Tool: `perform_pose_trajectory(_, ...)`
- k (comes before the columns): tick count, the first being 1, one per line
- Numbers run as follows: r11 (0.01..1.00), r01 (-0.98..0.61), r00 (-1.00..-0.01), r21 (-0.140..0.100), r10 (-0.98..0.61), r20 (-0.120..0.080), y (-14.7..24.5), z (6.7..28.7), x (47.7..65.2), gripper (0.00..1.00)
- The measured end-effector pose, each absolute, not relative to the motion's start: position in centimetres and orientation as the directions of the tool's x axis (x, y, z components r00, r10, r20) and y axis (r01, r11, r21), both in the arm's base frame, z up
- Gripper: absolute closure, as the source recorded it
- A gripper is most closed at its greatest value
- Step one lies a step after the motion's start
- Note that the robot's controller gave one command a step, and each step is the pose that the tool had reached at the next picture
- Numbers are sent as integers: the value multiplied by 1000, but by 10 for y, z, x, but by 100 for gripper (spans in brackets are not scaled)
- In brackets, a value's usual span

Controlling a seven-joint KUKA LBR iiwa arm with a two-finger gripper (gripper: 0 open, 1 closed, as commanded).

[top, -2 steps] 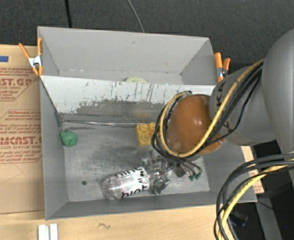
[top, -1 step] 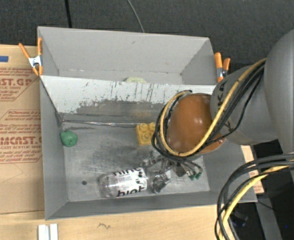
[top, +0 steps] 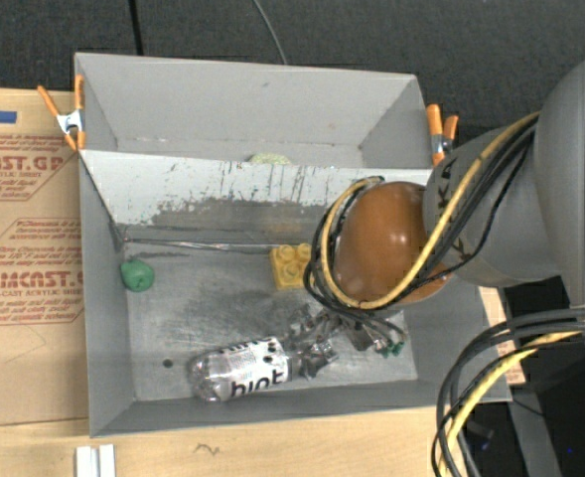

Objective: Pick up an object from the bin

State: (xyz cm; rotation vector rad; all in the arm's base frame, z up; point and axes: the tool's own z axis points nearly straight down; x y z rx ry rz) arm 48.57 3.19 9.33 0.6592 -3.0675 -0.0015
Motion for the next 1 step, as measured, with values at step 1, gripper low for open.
perform_pose_trajectory(1, 912, -411, -912, 2, -411, 4, 32, 114, 486, 100)
